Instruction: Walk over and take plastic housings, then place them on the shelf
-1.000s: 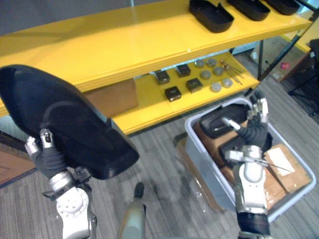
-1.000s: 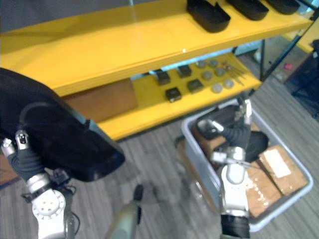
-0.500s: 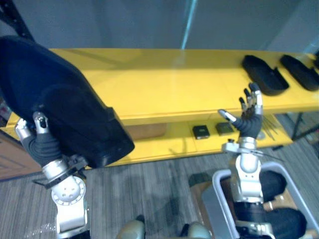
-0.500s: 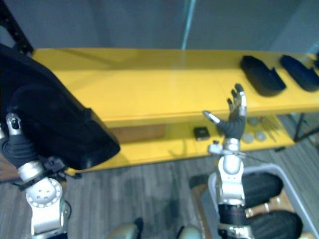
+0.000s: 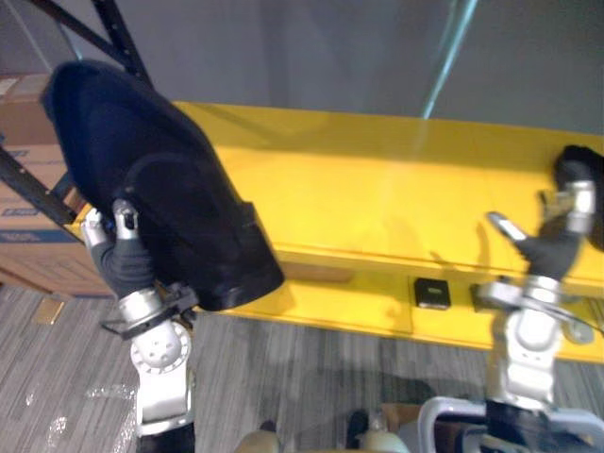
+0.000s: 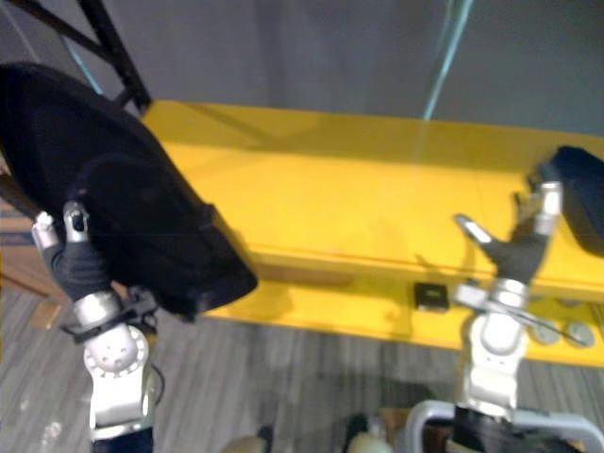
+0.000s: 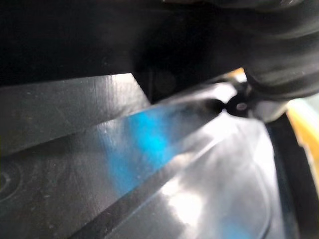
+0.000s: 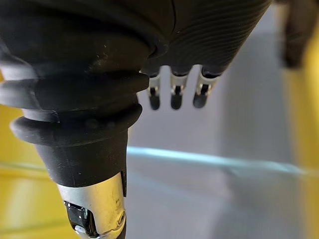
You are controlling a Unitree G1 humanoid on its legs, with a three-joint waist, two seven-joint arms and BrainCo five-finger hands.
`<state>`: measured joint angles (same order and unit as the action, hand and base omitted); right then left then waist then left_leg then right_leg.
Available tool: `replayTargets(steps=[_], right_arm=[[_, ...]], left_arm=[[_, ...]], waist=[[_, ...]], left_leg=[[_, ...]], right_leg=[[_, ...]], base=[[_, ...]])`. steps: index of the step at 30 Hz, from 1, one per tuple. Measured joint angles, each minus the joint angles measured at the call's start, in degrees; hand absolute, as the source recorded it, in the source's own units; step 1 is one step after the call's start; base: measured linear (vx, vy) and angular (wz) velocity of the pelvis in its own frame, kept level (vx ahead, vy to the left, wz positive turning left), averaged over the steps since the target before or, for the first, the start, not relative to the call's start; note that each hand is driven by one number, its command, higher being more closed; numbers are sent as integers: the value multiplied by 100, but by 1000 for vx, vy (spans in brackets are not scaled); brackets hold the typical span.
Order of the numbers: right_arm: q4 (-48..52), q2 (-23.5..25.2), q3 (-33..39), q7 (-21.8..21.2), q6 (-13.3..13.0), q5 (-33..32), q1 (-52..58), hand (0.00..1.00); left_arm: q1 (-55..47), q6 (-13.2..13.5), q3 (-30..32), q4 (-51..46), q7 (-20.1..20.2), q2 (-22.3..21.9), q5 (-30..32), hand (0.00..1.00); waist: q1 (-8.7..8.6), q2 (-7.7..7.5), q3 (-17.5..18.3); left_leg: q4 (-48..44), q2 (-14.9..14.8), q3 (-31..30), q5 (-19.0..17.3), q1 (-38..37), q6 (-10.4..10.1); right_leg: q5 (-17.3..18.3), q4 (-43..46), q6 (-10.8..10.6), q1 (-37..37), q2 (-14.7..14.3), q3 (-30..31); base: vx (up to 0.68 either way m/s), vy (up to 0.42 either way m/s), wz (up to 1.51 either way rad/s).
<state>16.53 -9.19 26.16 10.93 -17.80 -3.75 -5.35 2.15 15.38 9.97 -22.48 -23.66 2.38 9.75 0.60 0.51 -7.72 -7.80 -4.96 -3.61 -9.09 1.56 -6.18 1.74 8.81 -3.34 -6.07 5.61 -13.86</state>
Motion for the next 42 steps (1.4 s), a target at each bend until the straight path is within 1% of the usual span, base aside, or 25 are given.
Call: replayTargets(steps=[3, 7, 8, 10, 11, 13, 14, 15, 16, 18, 19, 20, 22, 23, 25, 26, 27, 28, 30, 34, 35, 36, 38, 39, 42], right_arm=[[301, 18, 25, 61, -71, 125, -7, 0], [458, 83, 242, 12, -107, 119, 32, 0], [531, 134, 287, 1, -111, 107, 45, 0], [561, 194, 306, -79, -165, 92, 59, 0], [565, 233, 295, -160, -173, 11, 117, 0], [570, 240, 274, -257, -170, -7, 318, 0], [574, 241, 181, -367, -164, -63, 443, 0], [574, 241, 46, -523, -155, -225, 558, 0], [575, 240, -36, -588, -151, -263, 629, 0], [614, 237, -276, -817, -149, -521, 918, 0], [632, 239, -423, -974, -124, -720, 1115, 0], [638, 240, -513, -1037, -106, -808, 1215, 0], [654, 261, -933, -1283, -81, -1211, 1572, 0], [662, 263, -1036, -1371, -73, -1339, 1654, 0], [665, 251, -1461, -1675, 16, -1706, 1877, 0], [664, 251, -1566, -1814, 64, -1909, 1905, 0], [662, 251, -1773, -2032, 104, -2302, 1968, 0], [661, 252, -1874, -2132, 145, -2539, 1996, 0], [660, 248, -2245, -2373, 291, -3118, 2039, 0], [662, 255, -2529, -2514, 347, -3407, 2165, 0], [662, 258, -2542, -2548, 424, -3427, 2181, 0], [663, 259, -2547, -2604, 496, -3452, 2221, 0], [661, 261, -2543, -2602, 539, -3481, 2247, 0], [662, 276, -2539, -2602, 539, -3488, 2245, 0], [661, 348, -2518, -2595, 539, -3489, 2251, 0]], left_arm=[[130, 2, 2, -1, -1, 277, -78, 100], [430, 7, 22, 4, 91, 418, -73, 100], [555, 13, 63, 22, 156, 452, -77, 100], [823, 56, 99, 241, 260, 690, -122, 100], [1038, 68, 119, 485, 328, 889, -241, 100], [1405, 65, 125, 967, 417, 1082, -369, 100], [1698, 55, 174, 1382, 450, 1250, -533, 100], [2042, -19, 251, 1807, 466, 1438, -665, 100], [2254, -66, 267, 2068, 464, 1559, -720, 100], [3164, -188, 223, 3064, 467, 2099, -815, 100], [3766, -318, 95, 3680, 478, 2455, -974, 100], [4061, -372, 20, 3983, 489, 2635, -1002, 100], [5068, -495, -317, 5092, 577, 3236, -1140, 100], [5312, -540, -414, 5375, 597, 3338, -1152, 100], [6224, -643, -881, 6671, 677, 3634, -1145, 100], [6405, -685, -970, 6964, 724, 3689, -1144, 100], [6732, -787, -1161, 7524, 815, 3757, -1145, 100], [6858, -841, -1250, 7775, 851, 3768, -1151, 100], [7031, -1038, -1391, 8388, 1013, 3762, -1170, 100], [7252, -1268, -1517, 8969, 1180, 3737, -1219, 100], [7346, -1309, -1514, 9077, 1224, 3736, -1224, 100], [7367, -1329, -1513, 9111, 1293, 3737, -1207, 100], [7377, -1429, -1493, 9115, 1326, 3738, -1203, 100], [7376, -1482, -1441, 9138, 1349, 3743, -1202, 100], [7376, -1620, -1179, 9171, 1380, 3745, -1211, 100]], waist=[[-84, -78, 35], [-247, -83, 46], [-324, -75, 58], [-454, -70, 67], [-472, -63, 69], [-514, -13, 96], [-618, 59, 140], [-676, 118, 171], [-683, 153, 192], [-791, 218, 222], [-845, 230, 217], [-891, 235, 216], [-1064, 290, 185], [-1090, 319, 169], [-1163, 437, 129], [-1202, 475, 116], [-1270, 534, 85], [-1288, 552, 74], [-1407, 588, 15], [-1445, 584, -223], [-1444, 576, -349], [-1445, 570, -378], [-1438, 571, -387], [-1424, 560, -486], [-1421, 550, -526]], left_leg=[[75, -30, 649, -8, -194, 1], [259, -45, 1367, -63, -450, 73], [298, -35, 1578, -77, -498, 95], [344, -21, 1915, -90, -565, 109], [343, -24, 2101, -94, -614, 103], [344, -48, 2227, -97, -656, 98], [355, -82, 2290, -111, -669, 75], [378, -119, 2358, -113, -724, 70], [403, -148, 2426, -118, -761, 49], [418, -184, 2473, -107, -761, 6], [424, -210, 2491, -94, -755, -17], [431, -223, 2490, -87, -752, -27], [462, -270, 2516, -70, -749, -57], [486, -272, 2522, -63, -750, -68], [556, -287, 2638, -39, -682, -106], [556, -283, 2639, -33, -636, -111], [558, -276, 2640, -20, -547, -113], [567, -270, 2649, -1, -518, -117], [572, -265, 2653, 61, -426, -129], [563, -232, 2651, 115, -331, -127], [563, -220, 2646, 129, -316, -108], [553, -194, 2642, 156, -227, -78], [539, -170, 2635, 169, -107, -78], [533, -161, 2637, 169, -98, -78], [536, -145, 2648, 169, -3, -78]], right_leg=[[-148, -82, 10, -138, -104, 557], [-459, -402, -17, -211, -252, 1153], [-592, -586, -33, -211, -280, 1297], [-762, -899, 15, -199, -268, 1352], [-886, -1013, 17, -202, -270, 1353], [-1002, -1110, 16, -184, -316, 1399], [-1046, -1146, 26, -188, -377, 1420], [-1084, -1179, 67, -181, -430, 1494], [-1097, -1206, 78, -174, -471, 1539], [-1148, -1263, 121, -182, -547, 1565], [-1185, -1288, 162, -192, -584, 1584], [-1193, -1302, 170, -191, -600, 1583], [-1195, -1328, 195, -212, -661, 1596], [-1192, -1328, 199, -225, -671, 1597], [-1140, -1331, 254, -391, -670, 1650], [-1143, -1328, 256, -424, -662, 1645], [-1147, -1297, 259, -531, -656, 1644], [-1155, -1268, 262, -588, -655, 1659], [-1157, -1107, 258, -775, -663, 1682], [-1112, -900, 285, -978, -646, 1700], [-1066, -809, 279, -1024, -628, 1686], [-994, -712, 269, -1144, -593, 1671], [-961, -629, 267, -1291, -560, 1646], [-939, -628, 280, -1299, -553, 1648], [-912, -611, 301, -1412, -540, 1657]], base=[[-2, 38, -88], [-32, 41, -95], [-35, 37, -83], [-54, 31, -93], [-53, 2, -84], [-28, -32, -43], [-12, -56, -30], [-5, -55, -34], [-5, -56, -36], [-7, -65, -19], [-7, -61, -8], [-9, -61, -10], [-7, -54, -6], [-12, -37, -8], [-21, -32, -16], [-1, -24, -11], [0, 0, 0], [20, -15, -8], [42, -27, -9], [24, -16, -4], [-15, -1, 8], [-25, -4, 13], [-19, -12, 11], [-7, -11, 4], [0, 0, 0]])
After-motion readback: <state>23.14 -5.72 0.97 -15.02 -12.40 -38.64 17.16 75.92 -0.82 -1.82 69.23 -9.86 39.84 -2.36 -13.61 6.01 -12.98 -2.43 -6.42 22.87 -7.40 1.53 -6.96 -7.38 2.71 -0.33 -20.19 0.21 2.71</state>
